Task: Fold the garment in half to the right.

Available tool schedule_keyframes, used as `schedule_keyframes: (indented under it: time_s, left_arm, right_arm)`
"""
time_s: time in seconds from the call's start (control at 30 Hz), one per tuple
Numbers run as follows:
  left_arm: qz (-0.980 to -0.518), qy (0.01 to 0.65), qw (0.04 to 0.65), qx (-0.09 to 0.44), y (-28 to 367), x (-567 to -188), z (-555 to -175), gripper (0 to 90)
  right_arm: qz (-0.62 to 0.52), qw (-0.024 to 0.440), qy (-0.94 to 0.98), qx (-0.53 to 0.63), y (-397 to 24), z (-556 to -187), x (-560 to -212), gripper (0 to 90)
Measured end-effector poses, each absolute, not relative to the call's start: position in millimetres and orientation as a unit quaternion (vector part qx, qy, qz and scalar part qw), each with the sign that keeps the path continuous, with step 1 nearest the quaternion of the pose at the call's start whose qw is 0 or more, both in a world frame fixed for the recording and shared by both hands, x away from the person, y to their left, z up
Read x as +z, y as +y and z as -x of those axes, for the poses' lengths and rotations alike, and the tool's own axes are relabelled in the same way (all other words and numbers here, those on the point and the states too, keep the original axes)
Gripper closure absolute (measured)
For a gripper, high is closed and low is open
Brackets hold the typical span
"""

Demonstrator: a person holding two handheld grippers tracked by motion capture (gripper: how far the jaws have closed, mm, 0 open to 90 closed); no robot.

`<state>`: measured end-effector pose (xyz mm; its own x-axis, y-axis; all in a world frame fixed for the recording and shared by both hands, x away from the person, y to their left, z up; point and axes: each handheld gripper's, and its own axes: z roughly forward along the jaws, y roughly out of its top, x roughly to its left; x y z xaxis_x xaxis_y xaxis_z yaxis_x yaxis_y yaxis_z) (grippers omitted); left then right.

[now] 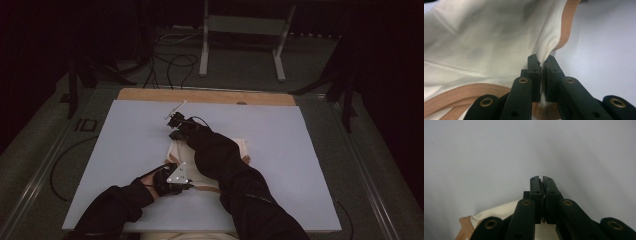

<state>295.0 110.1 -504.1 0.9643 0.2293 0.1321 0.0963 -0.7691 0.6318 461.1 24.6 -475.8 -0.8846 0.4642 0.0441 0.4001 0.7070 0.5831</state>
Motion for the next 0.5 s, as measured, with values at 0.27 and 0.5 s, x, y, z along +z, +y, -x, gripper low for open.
schedule_keyframes:
  time_s: [0.27, 0.5]
  left_arm:
    - [-0.938, 0.075, 0.324, 0.102, 108, -500, -295, 85.4]
    - [-0.937, 0.067, 0.327, 0.102, 104, -493, -294, 85.4]
  right_arm:
    - [-0.233, 0.056, 0.918, 0.315, 16, -459, -465, 88.2]
    - [-0.23, 0.062, 0.916, 0.323, 5, -457, -456, 88.2]
